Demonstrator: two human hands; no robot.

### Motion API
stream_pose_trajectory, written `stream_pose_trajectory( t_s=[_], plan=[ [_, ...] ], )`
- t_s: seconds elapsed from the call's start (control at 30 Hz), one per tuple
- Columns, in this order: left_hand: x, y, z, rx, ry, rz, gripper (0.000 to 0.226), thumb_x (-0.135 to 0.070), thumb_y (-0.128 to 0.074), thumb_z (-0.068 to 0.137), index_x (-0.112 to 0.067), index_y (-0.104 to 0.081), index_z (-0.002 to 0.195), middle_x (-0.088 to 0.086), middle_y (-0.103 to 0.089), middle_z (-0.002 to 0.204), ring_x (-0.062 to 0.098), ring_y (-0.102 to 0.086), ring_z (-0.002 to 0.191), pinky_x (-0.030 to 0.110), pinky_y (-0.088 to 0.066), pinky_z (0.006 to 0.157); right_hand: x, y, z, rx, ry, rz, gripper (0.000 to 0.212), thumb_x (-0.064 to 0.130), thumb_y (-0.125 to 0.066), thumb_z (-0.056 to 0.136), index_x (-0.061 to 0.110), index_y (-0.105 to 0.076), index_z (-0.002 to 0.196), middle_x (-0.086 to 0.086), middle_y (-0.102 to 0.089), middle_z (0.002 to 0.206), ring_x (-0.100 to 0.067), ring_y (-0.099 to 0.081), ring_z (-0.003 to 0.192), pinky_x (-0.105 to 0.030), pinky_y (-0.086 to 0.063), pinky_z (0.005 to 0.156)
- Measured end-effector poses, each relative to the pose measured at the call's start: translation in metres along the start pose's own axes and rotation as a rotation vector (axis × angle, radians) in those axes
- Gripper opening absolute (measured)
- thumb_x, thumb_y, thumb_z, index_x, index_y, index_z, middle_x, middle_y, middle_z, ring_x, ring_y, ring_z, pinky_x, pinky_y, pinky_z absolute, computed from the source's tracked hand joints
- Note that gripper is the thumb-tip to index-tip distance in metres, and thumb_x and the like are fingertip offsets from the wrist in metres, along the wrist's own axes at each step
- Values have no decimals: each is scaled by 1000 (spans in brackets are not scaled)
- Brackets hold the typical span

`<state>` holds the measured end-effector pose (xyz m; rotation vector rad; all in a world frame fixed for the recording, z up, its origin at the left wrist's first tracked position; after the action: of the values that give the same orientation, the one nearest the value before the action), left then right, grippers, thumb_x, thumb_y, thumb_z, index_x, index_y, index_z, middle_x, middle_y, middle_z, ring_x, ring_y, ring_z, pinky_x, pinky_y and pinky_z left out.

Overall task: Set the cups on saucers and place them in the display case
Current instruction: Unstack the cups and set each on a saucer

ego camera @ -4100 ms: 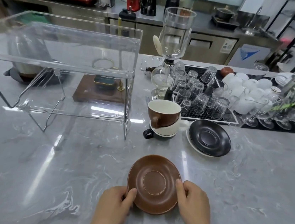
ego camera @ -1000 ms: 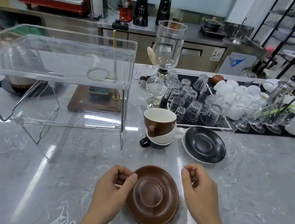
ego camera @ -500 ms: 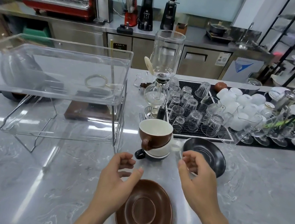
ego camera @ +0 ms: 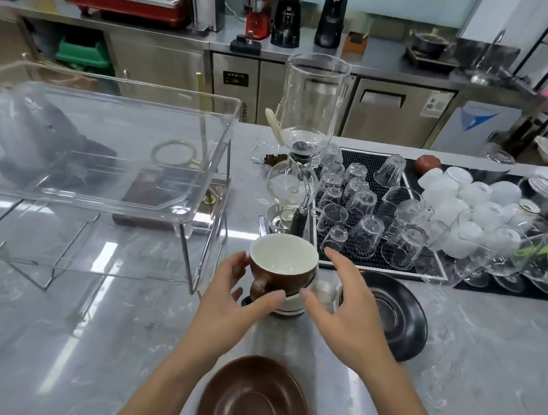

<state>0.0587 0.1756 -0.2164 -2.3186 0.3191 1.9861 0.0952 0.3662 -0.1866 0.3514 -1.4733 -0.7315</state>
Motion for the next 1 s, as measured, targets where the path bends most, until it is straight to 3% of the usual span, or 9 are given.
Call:
stream_pose_trajectory(
  t_s=[0.1, 0.17, 0.27, 0.4, 0.6, 0.83, 1.0],
  plan=[
    [4, -4, 9, 45, -6, 0, 98, -50, -88, 57, -38, -42, 143, -17, -54, 143, 3, -48, 137, 44, -39, 118, -3, -4, 9, 21, 27, 19, 75, 35, -75, 83, 32, -36, 147, 25, -37, 141, 28, -24, 124, 1, -18, 102],
    [4, -6, 13, 63, -23, 31, 94, -48, -88, 60, -40, -43, 142, -19, -55, 142, 4, -50, 136, 45, -41, 117, -4, -6, 14, 22, 40, 40, 76, 35, -76, 82, 34, -37, 147, 28, -37, 139, 35, -21, 120, 8, -16, 97],
    [4, -9, 20, 61, -37, 62, 85, -46, -88, 63, -40, -48, 138, -16, -59, 138, 6, -55, 131, 46, -44, 114, -6, -5, 18, 22, 75, 58, 65, 33, -77, 81, 36, -46, 138, 28, -46, 134, 30, -31, 119, 6, -22, 95],
    [6, -10, 24, 35, -43, 69, 81, -46, -88, 67, -37, -49, 138, -9, -60, 138, 14, -57, 131, 51, -44, 113, -9, -7, 20, 20, 146, 77, 43, 25, -77, 80, 28, -60, 120, 13, -59, 125, 12, -46, 120, -1, -29, 96],
    [9, -11, 26, 19, -75, 73, 78, -36, -87, 72, -31, -49, 140, -4, -62, 137, 18, -58, 131, 54, -46, 110, -15, -15, 23, -40, 122, 95, 36, 11, -80, 75, 25, -67, 106, 19, -53, 126, 29, -28, 125, 0, -22, 103],
    [1, -11, 19, 9, -133, 62, 81, -41, -89, 69, -36, -49, 139, -9, -63, 134, 16, -59, 129, 53, -48, 108, -10, -14, 16, -76, 158, 108, 35, 8, -79, 76, 24, -65, 105, 17, -49, 132, 21, -25, 134, -5, -26, 107],
    [-11, -9, 12, -24, -195, 49, 84, -41, -89, 66, -31, -48, 140, -6, -64, 132, 19, -60, 128, 56, -51, 104, -1, -8, 12, -103, 253, 84, 28, 9, -77, 74, 23, -62, 93, 34, -53, 117, 19, -29, 134, -6, -27, 106]
  ],
)
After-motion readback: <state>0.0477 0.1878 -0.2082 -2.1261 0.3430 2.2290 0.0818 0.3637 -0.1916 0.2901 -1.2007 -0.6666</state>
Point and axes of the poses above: each hand's wrist, its own z-axis towards the middle knuckle, its own y-axis out of the back of the hand, x = y × z, the point moved 3 cm from there along z, towards the middle knuckle
